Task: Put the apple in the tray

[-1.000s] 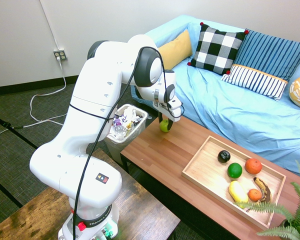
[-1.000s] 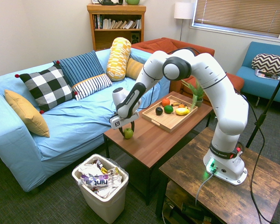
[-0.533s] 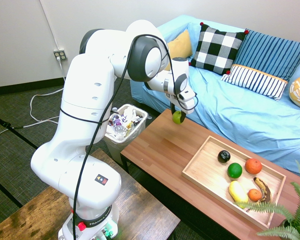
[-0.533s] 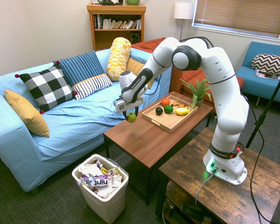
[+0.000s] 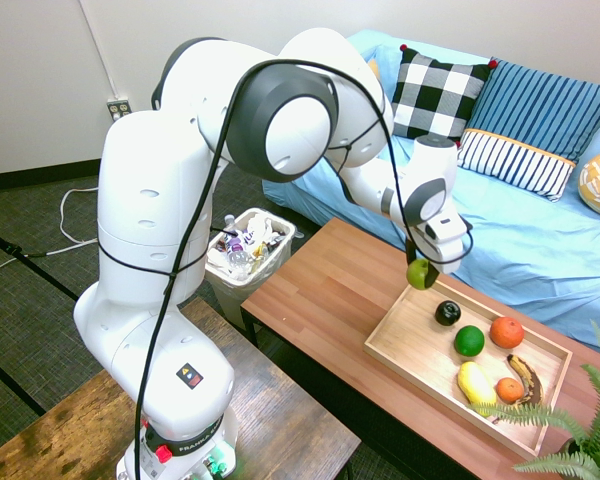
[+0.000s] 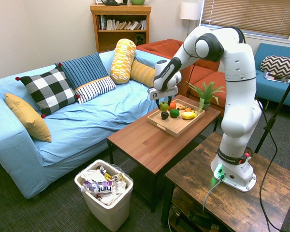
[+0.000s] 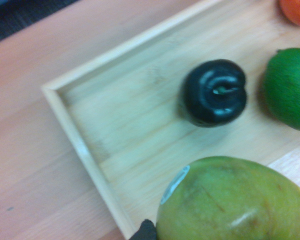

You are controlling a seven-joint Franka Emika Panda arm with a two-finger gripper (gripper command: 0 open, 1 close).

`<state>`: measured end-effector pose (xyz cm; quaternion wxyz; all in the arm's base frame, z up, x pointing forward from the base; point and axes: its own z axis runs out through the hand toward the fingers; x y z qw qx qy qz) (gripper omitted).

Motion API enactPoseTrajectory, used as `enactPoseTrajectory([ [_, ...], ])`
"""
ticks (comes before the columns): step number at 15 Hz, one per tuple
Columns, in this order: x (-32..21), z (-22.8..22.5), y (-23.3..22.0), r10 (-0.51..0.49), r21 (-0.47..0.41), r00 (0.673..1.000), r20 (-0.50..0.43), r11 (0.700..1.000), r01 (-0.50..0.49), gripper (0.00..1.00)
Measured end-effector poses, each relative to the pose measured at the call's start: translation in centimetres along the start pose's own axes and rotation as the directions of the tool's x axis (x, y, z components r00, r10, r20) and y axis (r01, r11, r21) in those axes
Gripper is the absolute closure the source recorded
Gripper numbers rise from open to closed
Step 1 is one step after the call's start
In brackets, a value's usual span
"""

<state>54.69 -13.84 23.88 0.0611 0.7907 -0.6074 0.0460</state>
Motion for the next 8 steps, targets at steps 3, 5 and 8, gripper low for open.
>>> enactPoseTrajectory([
  [3, 1.2, 2.9, 2.1, 0.014, -0.034, 1.000, 0.018, 0.999, -0.014, 1.00],
  [5, 1.4, 5.5, 2.8, 0.020, -0.052, 0.999, 0.033, 0.999, -0.018, 1.00],
  [8, 1.3, 9.9, 3.2, 0.043, -0.067, 0.998, 0.044, 0.997, -0.040, 1.00],
])
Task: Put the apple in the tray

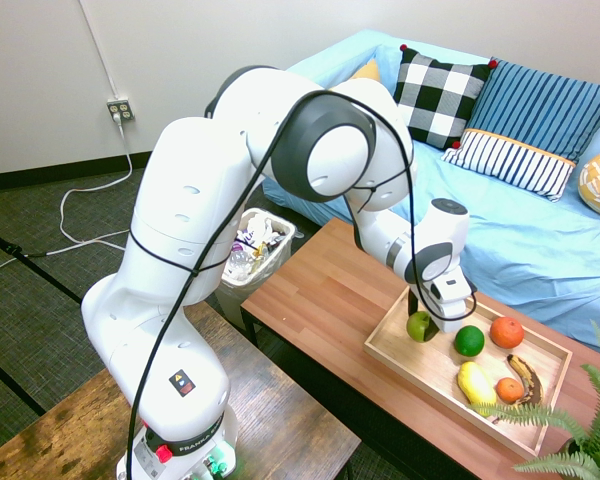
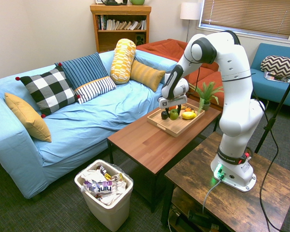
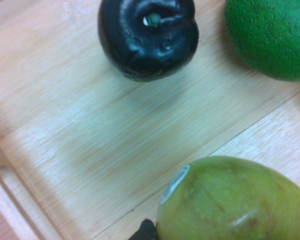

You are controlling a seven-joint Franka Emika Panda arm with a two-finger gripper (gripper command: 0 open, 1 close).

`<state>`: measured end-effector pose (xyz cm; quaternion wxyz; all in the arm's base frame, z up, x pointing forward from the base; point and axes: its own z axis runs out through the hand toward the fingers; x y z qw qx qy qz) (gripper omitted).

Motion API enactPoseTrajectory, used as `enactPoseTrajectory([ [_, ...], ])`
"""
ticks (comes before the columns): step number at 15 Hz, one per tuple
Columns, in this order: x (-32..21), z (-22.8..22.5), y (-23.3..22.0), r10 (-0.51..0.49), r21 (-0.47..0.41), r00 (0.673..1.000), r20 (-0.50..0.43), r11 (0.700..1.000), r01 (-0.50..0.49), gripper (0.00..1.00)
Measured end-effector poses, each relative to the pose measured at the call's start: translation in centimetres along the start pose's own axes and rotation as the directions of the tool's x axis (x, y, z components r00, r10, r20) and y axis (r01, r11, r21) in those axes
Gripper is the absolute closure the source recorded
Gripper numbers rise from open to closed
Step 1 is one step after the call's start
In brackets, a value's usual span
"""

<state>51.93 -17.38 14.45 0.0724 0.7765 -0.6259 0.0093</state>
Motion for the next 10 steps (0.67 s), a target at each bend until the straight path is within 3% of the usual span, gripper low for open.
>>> enactPoseTrajectory([
  [4, 0.7, 3.1, -1.1, 0.007, -0.006, 1.000, 0.016, 1.000, -0.007, 1.00],
  [5, 1.0, 3.0, -1.2, 0.007, 0.000, 1.000, 0.021, 1.000, -0.007, 0.00],
  [10, 1.6, 3.0, -1.2, -0.012, 0.007, 0.999, 0.044, 1.000, 0.011, 0.00],
])
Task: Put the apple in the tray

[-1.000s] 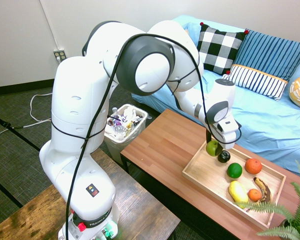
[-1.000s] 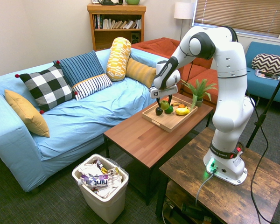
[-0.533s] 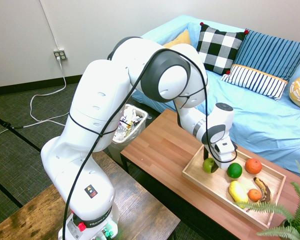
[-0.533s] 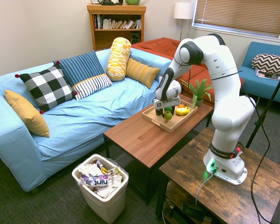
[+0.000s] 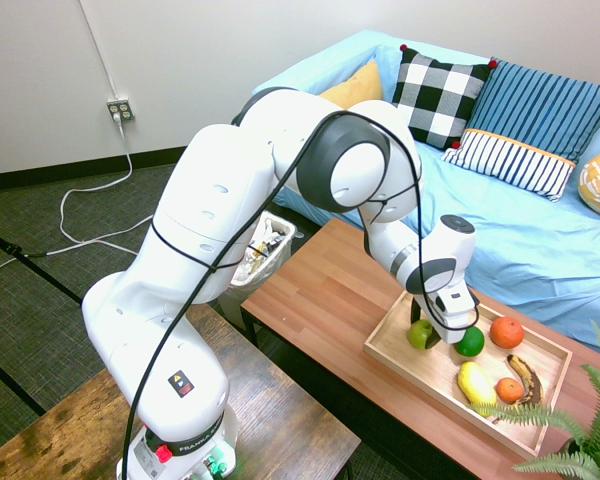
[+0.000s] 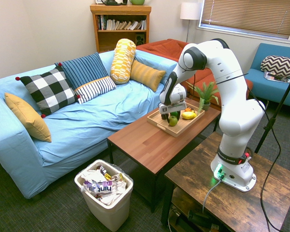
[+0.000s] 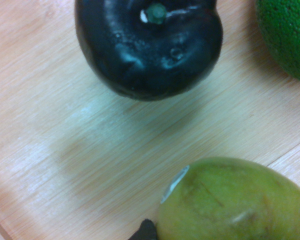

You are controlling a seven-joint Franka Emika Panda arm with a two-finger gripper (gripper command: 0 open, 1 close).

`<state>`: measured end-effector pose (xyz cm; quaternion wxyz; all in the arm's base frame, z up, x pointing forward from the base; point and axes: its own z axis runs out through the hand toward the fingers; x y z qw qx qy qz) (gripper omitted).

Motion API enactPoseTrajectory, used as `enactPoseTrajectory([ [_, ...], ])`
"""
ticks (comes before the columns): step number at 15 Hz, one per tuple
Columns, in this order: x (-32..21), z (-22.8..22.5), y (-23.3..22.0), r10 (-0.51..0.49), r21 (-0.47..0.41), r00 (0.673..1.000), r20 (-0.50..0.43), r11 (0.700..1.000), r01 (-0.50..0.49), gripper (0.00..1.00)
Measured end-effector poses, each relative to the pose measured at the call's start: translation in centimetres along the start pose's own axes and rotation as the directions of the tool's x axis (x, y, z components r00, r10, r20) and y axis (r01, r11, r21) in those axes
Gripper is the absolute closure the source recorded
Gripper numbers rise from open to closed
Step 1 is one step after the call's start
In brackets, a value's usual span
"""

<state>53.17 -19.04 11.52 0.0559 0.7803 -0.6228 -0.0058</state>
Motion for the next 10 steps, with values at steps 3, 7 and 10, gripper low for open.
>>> enactPoseTrajectory([
  [3, 0.3, -0.1, -0.1, -0.020, 0.008, 1.000, 0.008, 1.000, 0.020, 0.00],
  [7, 1.7, -2.0, 0.2, -0.032, 0.038, 0.999, 0.010, 0.999, 0.032, 0.00],
  [10, 2.8, -6.5, 0.9, -0.031, 0.094, 1.000, 0.003, 0.995, 0.031, 0.00],
])
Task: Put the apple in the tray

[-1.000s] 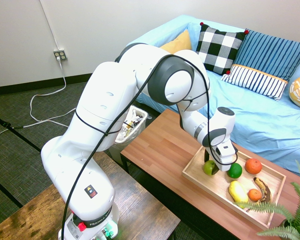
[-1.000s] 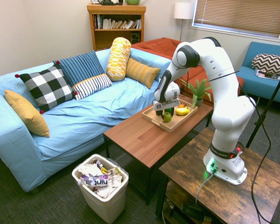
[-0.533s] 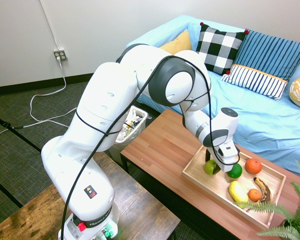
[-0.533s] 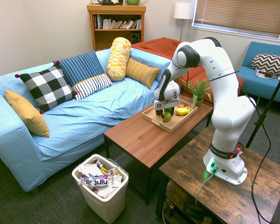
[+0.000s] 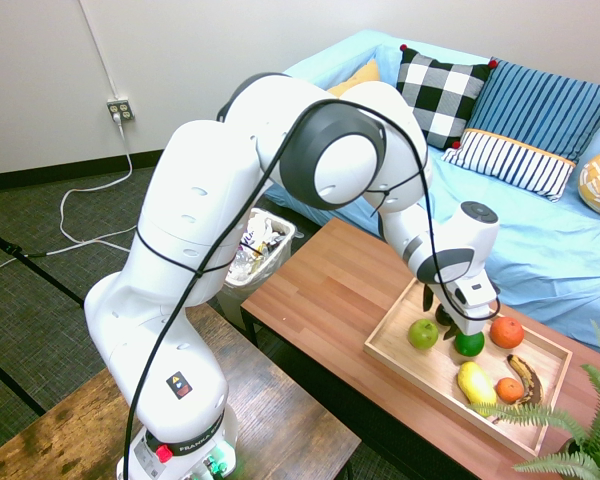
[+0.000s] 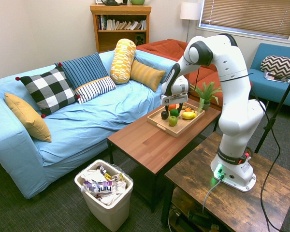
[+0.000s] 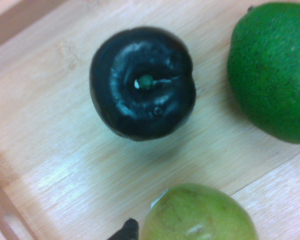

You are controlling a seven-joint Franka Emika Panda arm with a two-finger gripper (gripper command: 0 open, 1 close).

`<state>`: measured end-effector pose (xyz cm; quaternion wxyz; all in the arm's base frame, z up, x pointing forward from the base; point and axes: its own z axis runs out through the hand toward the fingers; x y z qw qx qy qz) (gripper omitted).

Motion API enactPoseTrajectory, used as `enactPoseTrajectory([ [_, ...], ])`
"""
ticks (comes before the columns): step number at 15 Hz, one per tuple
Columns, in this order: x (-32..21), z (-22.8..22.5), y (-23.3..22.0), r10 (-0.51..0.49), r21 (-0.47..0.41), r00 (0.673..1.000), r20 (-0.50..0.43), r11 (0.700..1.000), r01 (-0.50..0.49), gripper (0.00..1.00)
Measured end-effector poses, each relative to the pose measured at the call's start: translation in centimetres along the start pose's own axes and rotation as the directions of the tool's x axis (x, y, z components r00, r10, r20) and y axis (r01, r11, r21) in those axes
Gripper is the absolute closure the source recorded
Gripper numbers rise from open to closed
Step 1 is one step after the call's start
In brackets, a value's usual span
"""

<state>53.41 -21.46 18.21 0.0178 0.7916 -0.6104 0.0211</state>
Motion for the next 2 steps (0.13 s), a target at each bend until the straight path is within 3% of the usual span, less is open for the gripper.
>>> enactPoseTrajectory([
  [2, 0.4, -3.0, 0.7, 0.007, 0.029, 1.000, -0.004, 1.000, -0.007, 0.00],
])
